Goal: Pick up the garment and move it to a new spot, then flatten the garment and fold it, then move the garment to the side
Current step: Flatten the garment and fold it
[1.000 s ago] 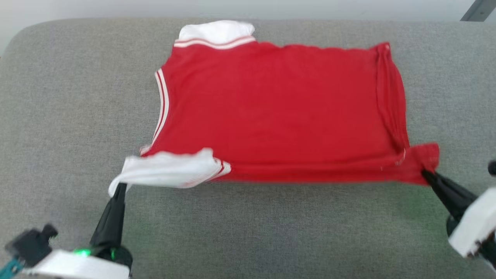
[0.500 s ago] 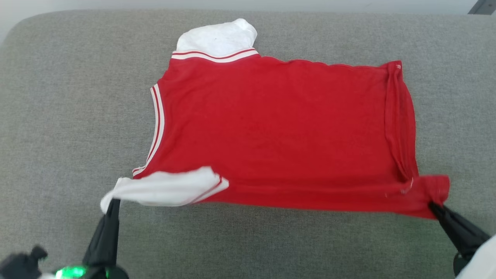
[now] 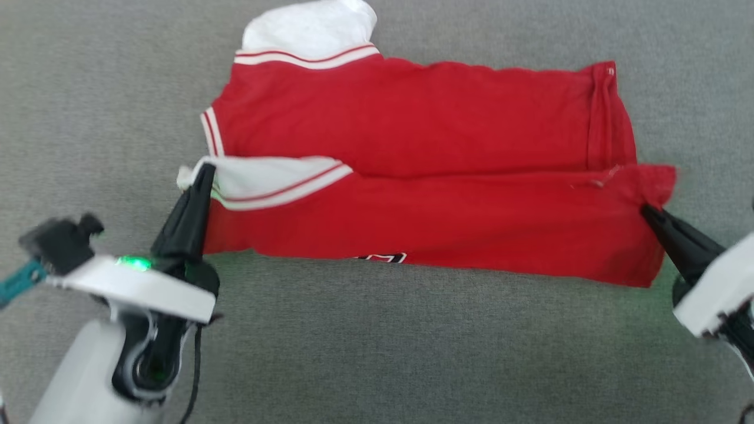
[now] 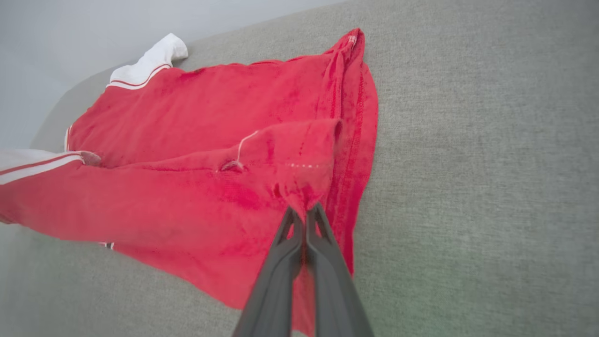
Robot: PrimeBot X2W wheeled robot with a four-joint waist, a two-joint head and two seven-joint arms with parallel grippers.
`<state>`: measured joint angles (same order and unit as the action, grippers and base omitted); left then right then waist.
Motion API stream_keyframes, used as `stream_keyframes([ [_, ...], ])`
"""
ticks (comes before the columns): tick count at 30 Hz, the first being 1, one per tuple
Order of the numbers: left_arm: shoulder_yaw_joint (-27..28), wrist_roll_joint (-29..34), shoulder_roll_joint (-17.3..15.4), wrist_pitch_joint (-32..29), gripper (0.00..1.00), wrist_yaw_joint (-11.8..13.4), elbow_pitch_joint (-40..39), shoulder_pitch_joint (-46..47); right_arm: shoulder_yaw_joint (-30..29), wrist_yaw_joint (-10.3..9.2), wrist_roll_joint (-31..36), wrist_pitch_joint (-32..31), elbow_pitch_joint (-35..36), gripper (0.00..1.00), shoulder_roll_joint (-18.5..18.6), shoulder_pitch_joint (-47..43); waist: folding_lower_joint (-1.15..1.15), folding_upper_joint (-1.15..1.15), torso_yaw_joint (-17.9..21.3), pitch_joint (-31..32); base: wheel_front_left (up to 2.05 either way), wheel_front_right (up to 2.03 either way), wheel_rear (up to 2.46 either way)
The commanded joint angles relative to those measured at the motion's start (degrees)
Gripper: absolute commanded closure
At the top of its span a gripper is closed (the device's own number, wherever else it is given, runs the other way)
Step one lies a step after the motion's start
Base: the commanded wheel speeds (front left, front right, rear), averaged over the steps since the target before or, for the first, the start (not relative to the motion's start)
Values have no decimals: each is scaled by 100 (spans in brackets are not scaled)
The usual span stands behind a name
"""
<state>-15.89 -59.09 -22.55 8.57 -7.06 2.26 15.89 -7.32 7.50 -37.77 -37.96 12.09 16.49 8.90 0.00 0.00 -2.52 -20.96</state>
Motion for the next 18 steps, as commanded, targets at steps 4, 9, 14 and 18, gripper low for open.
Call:
stream_keyframes([
  [4, -271, -41, -38, 17, 100, -46, 745, 684, 209, -3, -28, 150, -582, 100, 24, 509, 0, 0, 91, -260, 0, 0, 0],
  [9, -632, -194, -133, 200, 100, -50, 1310, 1076, 448, -3, -45, 443, -1058, 100, 71, 764, 0, 0, 118, -366, 0, 0, 0],
  [14, -954, -255, -282, 316, 100, -52, 1677, 1264, 623, -3, -51, 711, -1290, 71, 134, 848, 0, 0, 137, -359, 0, 0, 0],
  [18, -1279, -78, -487, 432, 7, -52, 1918, 1458, 780, -3, -90, 1003, -1376, 0, 196, 832, 0, 0, 133, -259, 0, 0, 0],
])
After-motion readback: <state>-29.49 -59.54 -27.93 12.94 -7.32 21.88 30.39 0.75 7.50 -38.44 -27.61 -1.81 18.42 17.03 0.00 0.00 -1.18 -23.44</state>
